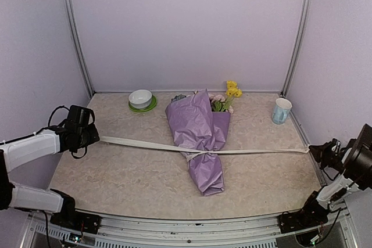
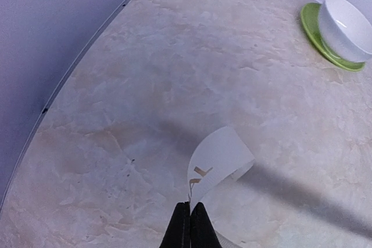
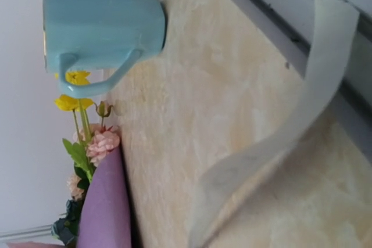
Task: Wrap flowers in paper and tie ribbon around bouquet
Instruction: Tie the ribbon around the folded bouquet.
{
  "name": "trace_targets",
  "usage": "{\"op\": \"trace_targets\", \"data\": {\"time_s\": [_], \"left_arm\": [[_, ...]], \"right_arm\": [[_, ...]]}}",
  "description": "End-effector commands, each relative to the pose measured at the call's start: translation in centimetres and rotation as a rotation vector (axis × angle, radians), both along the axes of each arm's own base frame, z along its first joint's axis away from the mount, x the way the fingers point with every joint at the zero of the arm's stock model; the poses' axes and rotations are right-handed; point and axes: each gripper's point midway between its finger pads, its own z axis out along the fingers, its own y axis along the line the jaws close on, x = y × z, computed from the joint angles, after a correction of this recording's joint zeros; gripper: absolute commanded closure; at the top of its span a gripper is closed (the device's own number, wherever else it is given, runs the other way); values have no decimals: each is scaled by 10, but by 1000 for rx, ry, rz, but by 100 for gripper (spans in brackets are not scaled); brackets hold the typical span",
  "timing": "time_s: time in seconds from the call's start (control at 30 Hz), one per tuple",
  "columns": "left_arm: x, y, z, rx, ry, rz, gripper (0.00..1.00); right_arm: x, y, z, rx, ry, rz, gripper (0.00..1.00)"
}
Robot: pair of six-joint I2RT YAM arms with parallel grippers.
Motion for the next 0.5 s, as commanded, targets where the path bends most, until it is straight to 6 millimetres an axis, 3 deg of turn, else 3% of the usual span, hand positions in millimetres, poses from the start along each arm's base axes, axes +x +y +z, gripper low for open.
{"op": "trace_targets", "data": {"time_s": [0.0,0.2,0.33,0.47], "left_arm": [[-15,39,-13,2,23,115,100],[-23,69,7,22,-41,234,100],[-34,98,6,15,-42,346,100],[-50,122,7,-15,-92,452,100]], "right_arm": [[-9,-47,17,-170,5,-151,100],[-15,-61,24,-225,18,-215,100],[-25,-70,15,-143,12,-262,100],[-31,-80,20,-217,36,-308,100]]}}
